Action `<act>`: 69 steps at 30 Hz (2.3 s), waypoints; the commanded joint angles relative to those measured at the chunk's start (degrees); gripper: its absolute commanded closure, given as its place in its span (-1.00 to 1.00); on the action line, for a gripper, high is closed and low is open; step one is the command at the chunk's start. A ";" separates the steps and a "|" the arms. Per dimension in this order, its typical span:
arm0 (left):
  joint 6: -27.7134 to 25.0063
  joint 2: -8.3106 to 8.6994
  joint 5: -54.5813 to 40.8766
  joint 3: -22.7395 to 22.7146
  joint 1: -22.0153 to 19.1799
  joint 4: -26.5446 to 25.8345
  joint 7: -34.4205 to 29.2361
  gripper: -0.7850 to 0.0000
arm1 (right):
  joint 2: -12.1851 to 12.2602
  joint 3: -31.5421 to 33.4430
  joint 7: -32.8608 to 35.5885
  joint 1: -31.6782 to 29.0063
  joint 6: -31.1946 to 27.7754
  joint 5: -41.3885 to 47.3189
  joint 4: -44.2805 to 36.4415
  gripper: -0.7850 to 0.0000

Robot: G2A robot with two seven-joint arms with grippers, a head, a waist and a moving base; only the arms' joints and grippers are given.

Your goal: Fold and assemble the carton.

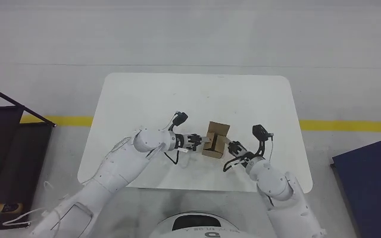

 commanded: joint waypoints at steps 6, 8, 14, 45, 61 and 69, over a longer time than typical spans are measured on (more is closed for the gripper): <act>-1.04 -1.12 2.83 2.88 -2.67 2.82 -0.68 -0.02 | 0.05 1.45 0.26 0.36 -4.32 6.76 3.26 0.00; -1.27 -1.34 3.54 3.41 -3.32 2.78 -1.18 0.28 | 0.11 1.61 0.37 0.37 -5.36 7.73 3.79 0.00; -1.27 -1.63 5.14 3.97 -5.25 1.96 -3.95 1.00 | 0.37 1.49 2.09 0.62 -8.37 9.30 4.56 -0.30; 0.18 2.29 4.01 -9.35 2.56 -8.10 -4.43 -1.00 | 1.84 2.07 2.52 1.15 -13.86 8.69 4.65 -0.58; 1.80 1.13 -1.71 -10.26 0.85 1.27 4.58 -1.00 | 3.56 2.47 7.71 -1.27 -25.93 0.67 3.65 -0.65; 0.89 -2.86 -3.49 -1.39 -6.67 10.00 4.88 -1.00 | 4.32 -3.45 8.60 -3.86 -23.24 -22.03 -1.56 -0.92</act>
